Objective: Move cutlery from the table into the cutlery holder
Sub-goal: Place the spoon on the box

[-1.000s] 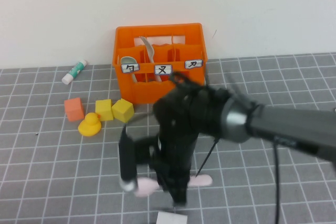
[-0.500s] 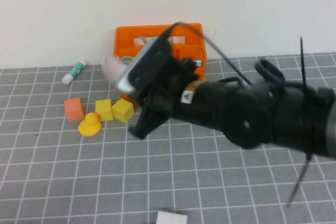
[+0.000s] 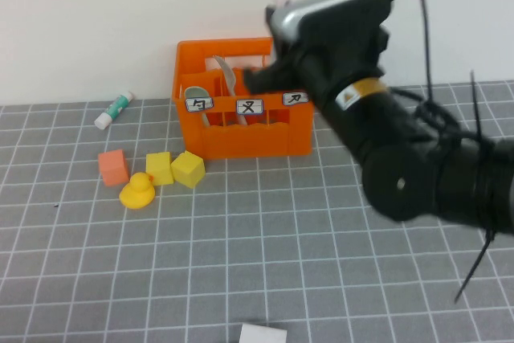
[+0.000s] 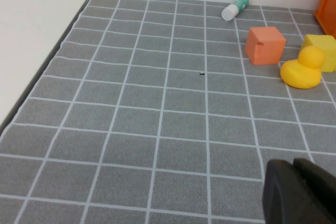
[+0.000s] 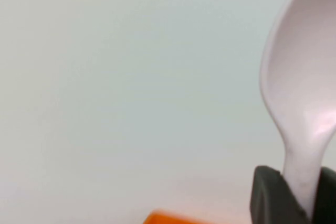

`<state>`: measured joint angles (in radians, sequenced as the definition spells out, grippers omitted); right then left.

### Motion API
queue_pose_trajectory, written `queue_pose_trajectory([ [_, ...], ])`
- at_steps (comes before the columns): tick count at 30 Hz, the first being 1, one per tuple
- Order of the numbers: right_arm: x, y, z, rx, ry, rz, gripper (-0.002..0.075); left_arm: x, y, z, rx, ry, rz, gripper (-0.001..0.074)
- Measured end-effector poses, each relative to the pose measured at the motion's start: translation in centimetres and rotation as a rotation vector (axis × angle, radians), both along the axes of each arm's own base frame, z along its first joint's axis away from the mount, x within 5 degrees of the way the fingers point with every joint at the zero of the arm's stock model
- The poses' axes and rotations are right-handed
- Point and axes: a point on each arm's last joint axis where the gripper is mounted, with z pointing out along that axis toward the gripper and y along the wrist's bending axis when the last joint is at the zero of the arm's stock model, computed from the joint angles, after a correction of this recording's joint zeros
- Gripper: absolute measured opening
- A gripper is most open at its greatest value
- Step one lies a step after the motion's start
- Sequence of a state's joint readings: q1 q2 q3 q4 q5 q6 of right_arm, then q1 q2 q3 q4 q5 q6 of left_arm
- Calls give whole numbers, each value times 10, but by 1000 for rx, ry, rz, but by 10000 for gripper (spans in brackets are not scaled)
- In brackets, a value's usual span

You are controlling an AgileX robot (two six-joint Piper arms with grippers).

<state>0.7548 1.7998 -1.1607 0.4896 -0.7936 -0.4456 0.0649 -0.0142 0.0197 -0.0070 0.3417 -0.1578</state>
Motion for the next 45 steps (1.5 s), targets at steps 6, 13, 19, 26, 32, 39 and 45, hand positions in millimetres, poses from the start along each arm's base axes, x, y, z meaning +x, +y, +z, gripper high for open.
queue_pose_trajectory([
  [6,36,-23,8,180,22,-55,133,0,0,0,0,0,0,-1],
  [13,61,-18,-13,79,15,45,133,0,0,0,0,0,0,-1],
  [19,68,-9,-46,18,62,71,133,0,0,0,0,0,0,-1],
  [26,72,-5,-67,-6,91,82,133,0,0,0,0,0,0,-1],
  [32,71,11,-41,-22,-57,235,132,0,0,0,0,0,0,-1],
  [39,81,40,1,-33,-175,346,132,0,0,0,2,0,-1,-1],
  [45,101,56,-13,21,-124,371,132,0,0,0,2,0,-1,-1],
])
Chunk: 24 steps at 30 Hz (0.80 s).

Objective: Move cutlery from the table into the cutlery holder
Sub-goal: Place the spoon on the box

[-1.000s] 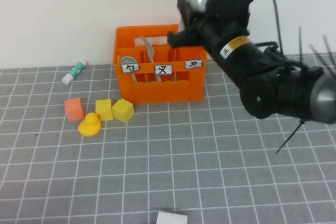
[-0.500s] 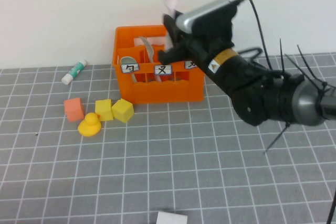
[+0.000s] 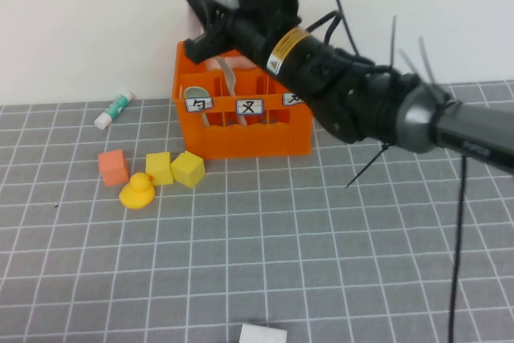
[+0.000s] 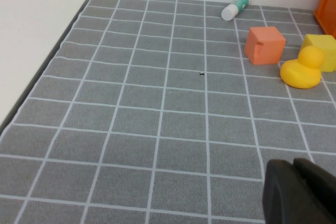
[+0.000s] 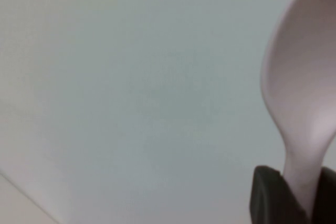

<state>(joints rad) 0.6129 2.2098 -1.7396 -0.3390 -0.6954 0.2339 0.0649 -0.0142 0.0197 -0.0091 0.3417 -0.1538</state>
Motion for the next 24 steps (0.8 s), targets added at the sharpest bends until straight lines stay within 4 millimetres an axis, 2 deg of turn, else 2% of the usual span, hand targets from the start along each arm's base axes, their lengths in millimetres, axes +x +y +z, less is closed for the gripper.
queue_pose_trajectory([
  [6,10,12,-47,-28,98,23,132,0,0,0,0,0,0,-1],
  [10,11,17,-70,-55,144,42,132,0,0,0,0,0,0,-1],
  [14,11,20,-78,-86,151,49,156,0,0,0,0,0,0,-1],
  [19,11,20,-79,-102,149,48,295,0,0,0,0,0,0,-1],
  [24,11,18,-72,-94,140,47,336,0,0,0,-2,0,1,-1],
])
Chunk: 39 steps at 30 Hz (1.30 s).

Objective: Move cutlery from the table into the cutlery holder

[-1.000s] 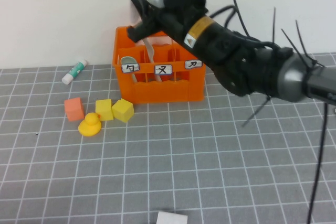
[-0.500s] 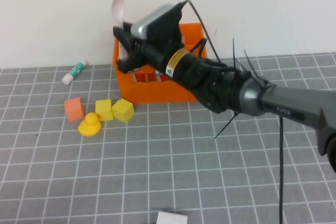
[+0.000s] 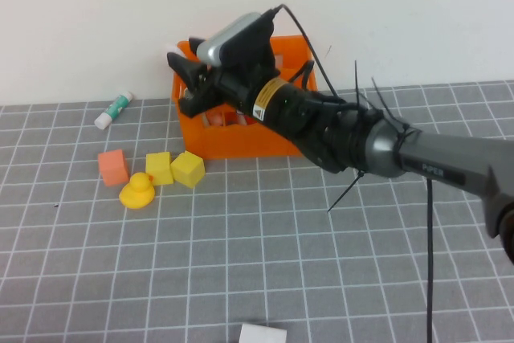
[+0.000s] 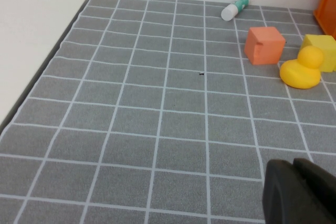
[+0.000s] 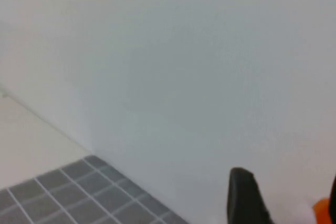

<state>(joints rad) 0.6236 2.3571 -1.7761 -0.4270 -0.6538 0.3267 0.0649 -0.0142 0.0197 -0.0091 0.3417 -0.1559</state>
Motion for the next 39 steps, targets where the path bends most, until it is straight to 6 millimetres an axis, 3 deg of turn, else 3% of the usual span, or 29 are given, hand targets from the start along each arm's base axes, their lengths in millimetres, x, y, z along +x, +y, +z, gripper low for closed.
queue_pose_trajectory([
  [4,-3,-6,32,57,-4,22,334,0,0,0,-1,0,0,-1],
  [6,-8,-14,62,84,-19,64,313,0,0,0,-1,0,0,-1],
  [10,-30,-34,128,62,-91,214,199,0,0,0,-1,0,0,-1],
  [13,-57,-47,165,-31,-160,387,82,0,0,0,-1,0,0,-1],
  [18,-107,-69,201,-207,-222,696,12,0,0,0,-1,0,0,-1],
  [23,-136,-87,228,-270,-188,758,8,0,0,0,-1,0,0,-1],
  [29,-154,-114,235,-249,-104,641,8,0,0,0,-2,0,0,-1],
  [35,-175,-146,204,-267,5,426,8,0,0,0,-2,0,0,-1],
  [39,-206,-171,190,-279,19,279,8,0,0,0,1,0,0,-1],
])
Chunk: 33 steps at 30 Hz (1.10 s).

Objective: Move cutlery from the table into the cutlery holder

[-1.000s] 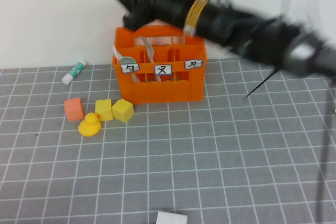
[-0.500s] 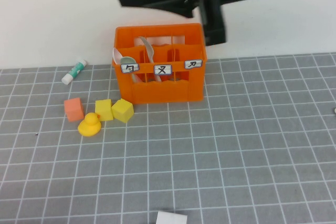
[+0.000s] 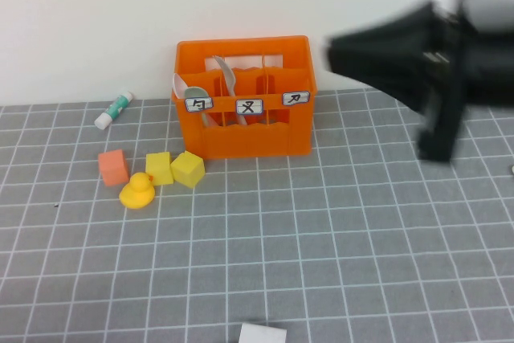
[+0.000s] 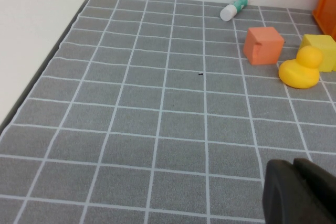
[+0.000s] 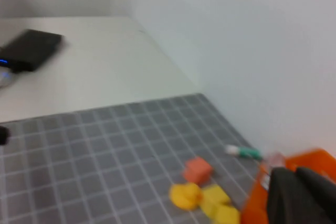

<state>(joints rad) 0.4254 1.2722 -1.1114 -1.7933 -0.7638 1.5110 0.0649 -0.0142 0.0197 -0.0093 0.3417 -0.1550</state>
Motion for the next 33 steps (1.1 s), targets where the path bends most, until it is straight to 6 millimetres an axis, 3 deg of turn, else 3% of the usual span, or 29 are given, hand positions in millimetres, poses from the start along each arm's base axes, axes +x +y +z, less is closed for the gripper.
queue_pose_trajectory([
  [8,-55,-58,-37,7,-42,-384,4,0,0,0,0,0,0,-1],
  [13,-85,-85,-63,63,-9,-537,0,0,0,0,0,0,0,-1],
  [19,-113,-110,-78,135,-51,-657,0,0,0,0,0,0,0,-1],
  [26,-144,-132,-79,196,-211,-728,0,0,0,0,0,0,0,-1],
  [33,-155,-144,-94,136,-321,-792,0,0,0,0,0,0,0,-1],
])
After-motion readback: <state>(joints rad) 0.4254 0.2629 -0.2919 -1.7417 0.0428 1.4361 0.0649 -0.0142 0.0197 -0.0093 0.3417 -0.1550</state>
